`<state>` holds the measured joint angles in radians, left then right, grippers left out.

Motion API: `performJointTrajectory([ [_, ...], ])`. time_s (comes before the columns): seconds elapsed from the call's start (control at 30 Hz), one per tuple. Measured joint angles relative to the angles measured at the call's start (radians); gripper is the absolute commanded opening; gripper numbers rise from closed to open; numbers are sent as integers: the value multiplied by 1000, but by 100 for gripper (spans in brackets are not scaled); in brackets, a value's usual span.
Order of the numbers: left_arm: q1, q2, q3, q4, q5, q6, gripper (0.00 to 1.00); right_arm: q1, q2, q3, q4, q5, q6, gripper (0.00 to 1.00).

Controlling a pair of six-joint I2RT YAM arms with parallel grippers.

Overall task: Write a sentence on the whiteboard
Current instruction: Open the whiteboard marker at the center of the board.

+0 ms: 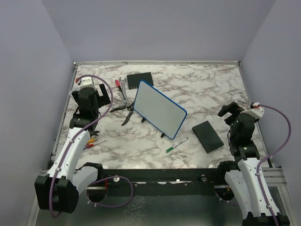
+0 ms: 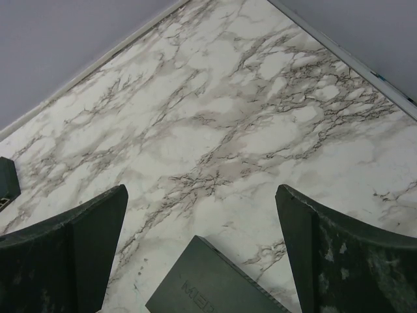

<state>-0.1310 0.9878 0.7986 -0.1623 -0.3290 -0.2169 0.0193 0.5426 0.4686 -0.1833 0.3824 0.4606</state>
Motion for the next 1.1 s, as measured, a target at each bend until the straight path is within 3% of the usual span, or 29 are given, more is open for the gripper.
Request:
performJointTrajectory([
  [0.33,-27,35,9,-4,95,0,99,0,40,0,26,0,-2,100],
  [0.6,-374,34,-40,-2,209,-34,96,0,40,0,32,-2,-6,100],
  [0.8,-724,60,-117,18,171,-118,89,0,40,0,33,-2,-7,99],
  [1.1,-1044,240,-177,122,123,-177,76,0,28,0,33,-2,-7,99],
])
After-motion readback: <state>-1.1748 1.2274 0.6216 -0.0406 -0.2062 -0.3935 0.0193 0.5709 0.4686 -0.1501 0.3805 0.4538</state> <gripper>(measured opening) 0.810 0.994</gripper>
